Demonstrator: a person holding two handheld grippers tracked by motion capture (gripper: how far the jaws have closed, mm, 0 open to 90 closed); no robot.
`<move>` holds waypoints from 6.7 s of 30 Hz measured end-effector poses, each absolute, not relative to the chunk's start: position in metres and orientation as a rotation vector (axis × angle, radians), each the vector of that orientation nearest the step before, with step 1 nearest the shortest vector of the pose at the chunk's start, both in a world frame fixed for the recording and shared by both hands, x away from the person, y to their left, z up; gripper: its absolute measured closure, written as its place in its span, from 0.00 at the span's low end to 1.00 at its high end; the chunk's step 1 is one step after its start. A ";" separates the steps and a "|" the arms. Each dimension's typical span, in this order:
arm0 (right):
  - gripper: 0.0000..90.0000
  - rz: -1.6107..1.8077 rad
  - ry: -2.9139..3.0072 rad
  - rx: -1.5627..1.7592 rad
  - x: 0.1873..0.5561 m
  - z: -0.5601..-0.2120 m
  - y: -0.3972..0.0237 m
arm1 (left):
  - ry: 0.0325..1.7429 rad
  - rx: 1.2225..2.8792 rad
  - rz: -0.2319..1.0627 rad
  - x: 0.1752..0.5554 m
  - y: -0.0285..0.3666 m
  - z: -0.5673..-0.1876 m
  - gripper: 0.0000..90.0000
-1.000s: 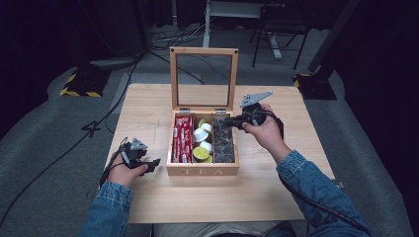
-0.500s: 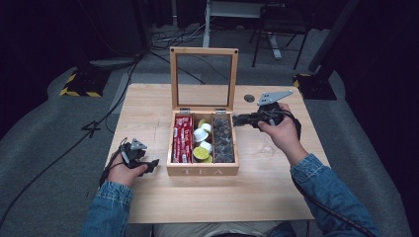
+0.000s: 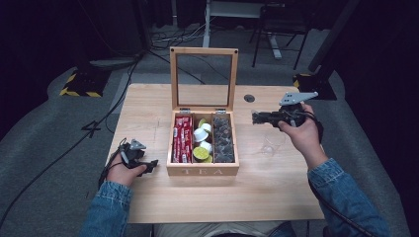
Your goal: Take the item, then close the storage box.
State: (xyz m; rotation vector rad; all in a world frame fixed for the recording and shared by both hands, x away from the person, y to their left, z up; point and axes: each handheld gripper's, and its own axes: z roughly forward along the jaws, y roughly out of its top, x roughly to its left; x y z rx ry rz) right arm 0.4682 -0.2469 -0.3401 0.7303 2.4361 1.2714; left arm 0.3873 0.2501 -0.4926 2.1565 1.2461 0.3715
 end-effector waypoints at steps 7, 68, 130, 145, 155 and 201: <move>0.95 1.228 2.410 0.772 0.465 -0.340 -0.265 | 1.239 2.162 0.389 0.388 0.251 -0.493 0.35; 0.57 1.022 2.514 0.993 0.466 -0.392 -0.295 | 1.168 2.119 0.427 0.387 0.253 -0.503 0.26; 0.38 1.406 2.187 0.967 0.602 -0.290 -0.185 | 1.191 2.110 0.442 0.383 0.253 -0.504 0.18; 0.48 1.345 2.196 1.018 0.645 -0.290 -0.161 | 1.176 2.120 0.439 0.384 0.254 -0.504 0.18; 0.53 1.340 2.223 1.013 0.655 -0.296 -0.146 | 1.175 2.121 0.433 0.385 0.255 -0.504 0.18; 0.73 1.370 2.307 0.769 0.576 -0.270 -0.166 | 1.174 2.119 0.438 0.386 0.254 -0.504 0.17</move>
